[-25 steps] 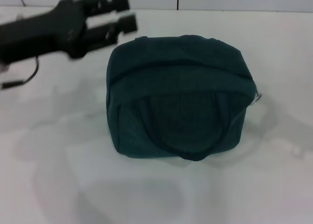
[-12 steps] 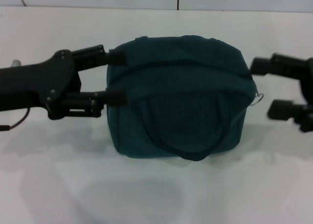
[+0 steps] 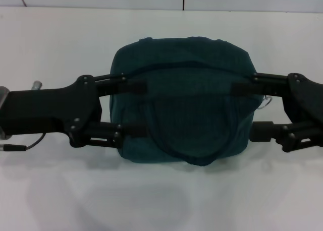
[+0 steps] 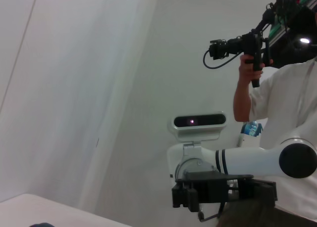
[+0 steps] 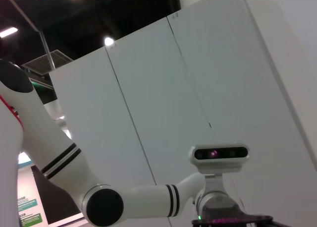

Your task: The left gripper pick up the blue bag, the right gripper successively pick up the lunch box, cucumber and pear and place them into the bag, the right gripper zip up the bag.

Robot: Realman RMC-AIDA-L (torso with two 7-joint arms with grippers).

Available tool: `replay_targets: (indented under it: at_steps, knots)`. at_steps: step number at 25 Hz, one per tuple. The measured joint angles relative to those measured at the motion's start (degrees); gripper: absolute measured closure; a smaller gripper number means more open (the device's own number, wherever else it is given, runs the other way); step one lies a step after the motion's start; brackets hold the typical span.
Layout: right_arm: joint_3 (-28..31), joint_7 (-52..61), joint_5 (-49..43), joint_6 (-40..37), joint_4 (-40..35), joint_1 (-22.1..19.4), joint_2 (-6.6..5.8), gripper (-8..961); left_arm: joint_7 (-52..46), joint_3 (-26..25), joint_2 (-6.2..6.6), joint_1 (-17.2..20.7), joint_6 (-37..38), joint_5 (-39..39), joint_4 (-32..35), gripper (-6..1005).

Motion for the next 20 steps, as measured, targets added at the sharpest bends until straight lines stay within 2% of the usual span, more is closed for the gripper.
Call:
replay_targets:
  at_steps: [20]
  knots:
    - [-2.39,0.09,-0.81,3.34,0.15,0.80,1.71,79,1.58,-0.33,-0.08,0.36,0.01,0.90,-1.92,111]
